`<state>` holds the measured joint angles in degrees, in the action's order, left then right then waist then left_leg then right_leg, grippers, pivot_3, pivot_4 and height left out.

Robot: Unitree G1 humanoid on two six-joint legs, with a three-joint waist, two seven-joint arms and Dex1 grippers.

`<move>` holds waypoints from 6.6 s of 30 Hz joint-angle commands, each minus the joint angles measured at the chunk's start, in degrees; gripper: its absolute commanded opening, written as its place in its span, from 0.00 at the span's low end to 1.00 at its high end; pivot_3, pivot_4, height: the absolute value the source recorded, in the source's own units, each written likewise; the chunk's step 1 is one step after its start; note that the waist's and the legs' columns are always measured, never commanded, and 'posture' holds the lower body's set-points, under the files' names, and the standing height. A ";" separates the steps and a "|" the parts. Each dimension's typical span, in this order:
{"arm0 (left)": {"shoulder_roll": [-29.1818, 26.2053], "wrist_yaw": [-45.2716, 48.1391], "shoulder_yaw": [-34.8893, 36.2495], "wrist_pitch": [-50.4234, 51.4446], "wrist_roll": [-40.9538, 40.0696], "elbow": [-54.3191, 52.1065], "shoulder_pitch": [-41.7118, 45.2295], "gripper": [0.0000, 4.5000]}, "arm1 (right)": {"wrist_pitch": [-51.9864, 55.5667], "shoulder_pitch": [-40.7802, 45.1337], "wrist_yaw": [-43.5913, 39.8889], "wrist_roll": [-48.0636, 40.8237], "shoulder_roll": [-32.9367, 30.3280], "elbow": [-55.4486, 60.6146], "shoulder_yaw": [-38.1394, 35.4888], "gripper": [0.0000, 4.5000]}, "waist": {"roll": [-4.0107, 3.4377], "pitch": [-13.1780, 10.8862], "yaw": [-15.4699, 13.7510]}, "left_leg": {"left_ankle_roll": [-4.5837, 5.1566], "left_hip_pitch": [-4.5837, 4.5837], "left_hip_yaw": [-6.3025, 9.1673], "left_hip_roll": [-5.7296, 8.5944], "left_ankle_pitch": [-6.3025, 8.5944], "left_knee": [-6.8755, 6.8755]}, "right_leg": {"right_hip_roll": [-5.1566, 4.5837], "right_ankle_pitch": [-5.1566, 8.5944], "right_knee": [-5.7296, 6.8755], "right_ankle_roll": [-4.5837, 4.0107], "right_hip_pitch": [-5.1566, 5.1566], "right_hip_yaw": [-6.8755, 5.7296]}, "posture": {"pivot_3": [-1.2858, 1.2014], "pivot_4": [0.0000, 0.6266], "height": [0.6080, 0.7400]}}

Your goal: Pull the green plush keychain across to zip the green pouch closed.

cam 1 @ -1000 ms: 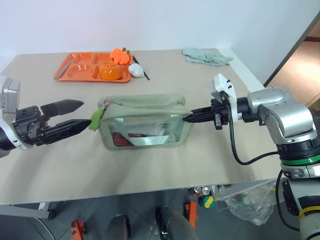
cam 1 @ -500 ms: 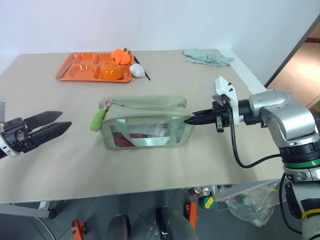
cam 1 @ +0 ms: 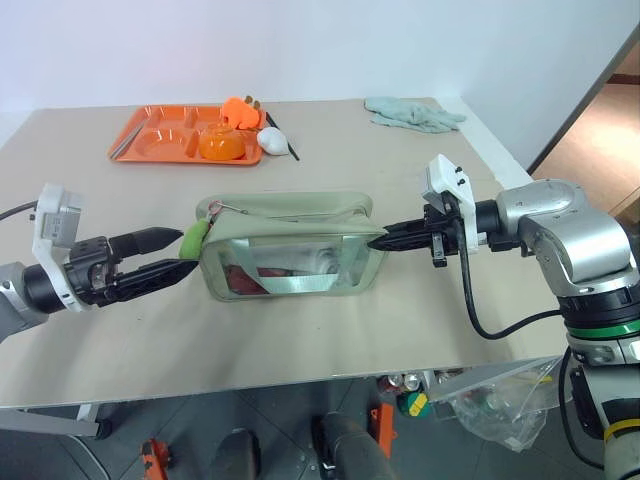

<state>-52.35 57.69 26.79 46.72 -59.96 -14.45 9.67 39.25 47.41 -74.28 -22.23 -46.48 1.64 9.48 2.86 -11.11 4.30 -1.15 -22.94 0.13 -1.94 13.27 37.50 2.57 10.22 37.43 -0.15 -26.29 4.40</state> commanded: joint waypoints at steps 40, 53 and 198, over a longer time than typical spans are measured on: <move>-0.84 10.27 -21.65 -11.76 16.94 4.38 32.00 0.00 | 2.45 1.02 1.99 -1.16 -0.63 3.34 -1.00 0.00 | 0.00 0.00 -0.02 | 0.00 -0.02 0.07 0.07 0.00 0.01 | 0.01 -0.01 0.06 0.02 0.02 0.00 | 0.52 0.24 1.00; 7.55 5.48 -16.20 -5.93 11.41 8.14 37.48 0.79 | 4.57 -0.28 3.16 -2.91 -0.69 6.08 -1.73 0.00 | 0.00 0.00 0.17 | 0.02 0.02 0.11 0.06 -0.01 0.08 | 0.08 -0.02 0.28 0.04 -0.01 0.07 | 0.52 0.24 1.00; 9.62 -2.73 -11.71 -7.62 12.36 -1.14 6.85 0.00 | -44.05 9.19 6.26 17.32 9.53 -7.31 1.38 0.02 | -0.01 -0.02 -0.12 | -0.18 0.26 0.17 0.19 -0.11 -0.03 | -0.08 0.29 0.64 -0.10 0.07 0.02 | 0.52 0.24 1.00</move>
<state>-42.84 54.50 13.96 40.07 -47.58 -14.68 16.99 -3.76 55.02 -69.34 -5.25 -36.05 -5.31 13.45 2.86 -11.13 4.17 -1.33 -22.68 0.30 -1.75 13.16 37.47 2.48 10.51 38.07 -0.25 -26.23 4.42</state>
